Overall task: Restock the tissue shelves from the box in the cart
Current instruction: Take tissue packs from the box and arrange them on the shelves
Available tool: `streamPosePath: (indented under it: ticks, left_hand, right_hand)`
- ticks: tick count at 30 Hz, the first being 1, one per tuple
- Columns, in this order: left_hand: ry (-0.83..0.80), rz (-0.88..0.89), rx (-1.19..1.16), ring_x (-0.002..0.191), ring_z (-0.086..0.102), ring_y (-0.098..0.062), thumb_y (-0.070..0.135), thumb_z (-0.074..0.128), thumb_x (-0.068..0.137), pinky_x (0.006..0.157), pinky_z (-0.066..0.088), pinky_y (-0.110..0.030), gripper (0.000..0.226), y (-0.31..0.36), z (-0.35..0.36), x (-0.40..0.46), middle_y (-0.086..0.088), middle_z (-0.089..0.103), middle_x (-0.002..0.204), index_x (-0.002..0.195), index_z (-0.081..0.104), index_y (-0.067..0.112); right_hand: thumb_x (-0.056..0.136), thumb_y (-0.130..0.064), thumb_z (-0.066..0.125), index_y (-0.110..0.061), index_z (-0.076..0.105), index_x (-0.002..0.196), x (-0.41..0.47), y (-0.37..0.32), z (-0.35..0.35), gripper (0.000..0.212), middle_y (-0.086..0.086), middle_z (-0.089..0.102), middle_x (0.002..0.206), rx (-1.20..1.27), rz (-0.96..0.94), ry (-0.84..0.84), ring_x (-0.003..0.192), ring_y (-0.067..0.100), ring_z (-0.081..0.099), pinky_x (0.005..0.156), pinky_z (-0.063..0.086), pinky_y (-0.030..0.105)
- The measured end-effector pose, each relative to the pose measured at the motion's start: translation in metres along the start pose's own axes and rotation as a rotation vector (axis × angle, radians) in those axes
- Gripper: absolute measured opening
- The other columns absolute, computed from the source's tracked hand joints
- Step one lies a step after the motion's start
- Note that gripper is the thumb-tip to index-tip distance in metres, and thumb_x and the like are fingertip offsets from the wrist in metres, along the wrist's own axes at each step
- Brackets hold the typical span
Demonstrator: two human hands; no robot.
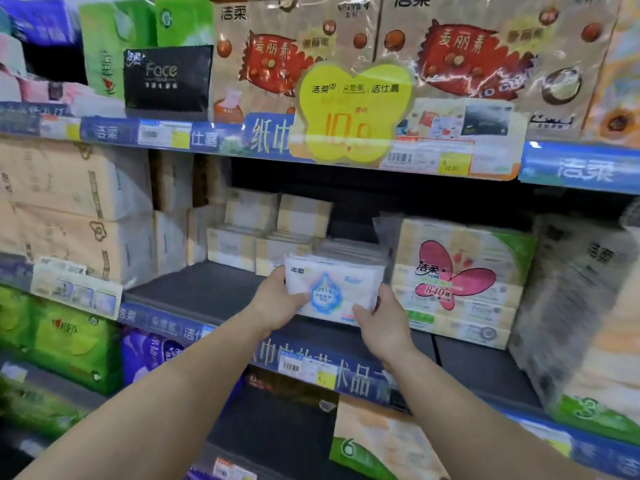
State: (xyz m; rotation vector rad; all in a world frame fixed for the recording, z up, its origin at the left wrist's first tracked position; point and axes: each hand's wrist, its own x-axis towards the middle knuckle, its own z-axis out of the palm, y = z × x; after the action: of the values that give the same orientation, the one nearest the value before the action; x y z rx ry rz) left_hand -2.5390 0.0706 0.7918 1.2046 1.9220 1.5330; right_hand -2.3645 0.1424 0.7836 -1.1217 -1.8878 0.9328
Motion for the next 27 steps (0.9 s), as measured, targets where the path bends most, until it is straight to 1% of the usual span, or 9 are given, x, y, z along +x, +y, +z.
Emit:
streamPosePath:
  ticks: [3,4,6,9,13,15,19,24,27]
  left_hand:
    - [-0.081,0.024,0.189,0.112,0.057,-0.022,0.015,0.067,0.087,0.091,0.045,-0.029,0.042,-0.013,0.0,0.021,-0.004,0.06,0.123,0.126,0.05,0.013]
    - [-0.123,0.034,0.288,0.116,0.056,-0.023,0.017,0.066,0.087,0.093,0.044,-0.028,0.045,-0.018,0.0,0.027,-0.005,0.06,0.127,0.129,0.05,0.012]
    - [-0.208,0.073,0.463,0.117,0.056,-0.025,0.02,0.064,0.087,0.096,0.044,-0.03,0.043,-0.022,0.001,0.035,-0.009,0.06,0.129,0.128,0.055,0.013]
    - [-0.272,0.089,0.559,0.111,0.058,-0.027,0.024,0.062,0.086,0.09,0.047,-0.031,0.037,-0.021,0.004,0.041,-0.011,0.063,0.123,0.121,0.06,0.012]
    - [-0.343,0.036,0.44,0.114,0.055,-0.022,0.028,0.069,0.078,0.084,0.042,-0.025,0.06,-0.029,0.006,0.053,-0.005,0.058,0.129,0.133,0.047,0.017]
    - [-0.376,0.014,0.374,0.113,0.054,-0.02,0.027,0.071,0.077,0.084,0.039,-0.024,0.069,-0.034,0.005,0.058,-0.003,0.057,0.131,0.138,0.04,0.017]
    - [-0.468,0.026,0.333,0.106,0.051,-0.013,0.02,0.073,0.077,0.087,0.04,-0.024,0.074,-0.038,-0.002,0.063,0.002,0.055,0.132,0.14,0.035,0.022]
    - [-0.476,0.06,0.434,0.118,0.053,-0.021,0.037,0.071,0.058,0.106,0.038,-0.044,0.091,-0.039,-0.003,0.064,0.005,0.055,0.131,0.141,0.032,0.028]
    - [-0.464,0.058,0.454,0.121,0.052,-0.022,0.043,0.067,0.055,0.11,0.032,-0.048,0.097,-0.042,-0.002,0.066,0.006,0.055,0.131,0.142,0.029,0.028]
  right_hand:
    - [0.094,-0.016,0.053,-0.017,0.052,0.1,0.009,0.006,0.013,0.006,0.002,0.058,0.092,-0.11,0.092,0.051,0.089,0.025,0.054,0.073,0.04,0.028]
    - [0.093,-0.015,0.051,-0.02,0.047,0.086,0.012,0.008,0.016,0.01,-0.001,0.051,0.083,-0.144,0.123,0.055,0.085,0.025,0.049,0.071,0.037,0.028]
    - [0.093,-0.014,0.05,-0.019,0.039,0.078,0.015,0.008,0.02,0.019,-0.002,0.044,0.079,-0.196,0.168,0.069,0.082,0.023,0.044,0.069,0.033,0.026]
    - [0.092,-0.013,0.051,-0.012,0.05,0.096,0.019,0.007,0.021,0.005,0.005,0.056,0.096,-0.224,0.195,0.114,0.089,0.027,0.052,0.072,0.036,0.026]
    - [0.091,-0.013,0.053,-0.007,0.049,0.121,0.023,0.005,0.028,0.031,0.011,0.058,0.121,-0.205,0.24,0.11,0.109,0.031,0.055,0.082,0.042,0.03]
    - [0.091,-0.016,0.053,-0.012,0.046,0.126,0.024,0.005,0.032,0.036,0.009,0.058,0.124,-0.19,0.258,0.09,0.111,0.029,0.055,0.088,0.044,0.03]
    - [0.086,-0.028,0.054,-0.024,0.046,0.127,0.027,0.009,0.037,0.042,0.001,0.062,0.123,-0.249,0.264,0.101,0.113,0.027,0.055,0.104,0.039,0.047]
    - [0.06,-0.031,0.069,-0.029,0.042,0.128,0.025,0.012,0.039,0.073,-0.003,0.064,0.119,-0.31,0.266,0.084,0.114,0.024,0.057,0.103,0.04,0.049]
    - [0.066,-0.023,0.074,-0.024,0.04,0.13,0.022,0.008,0.038,0.073,-0.001,0.063,0.118,-0.353,0.286,0.092,0.114,0.026,0.056,0.102,0.041,0.048]
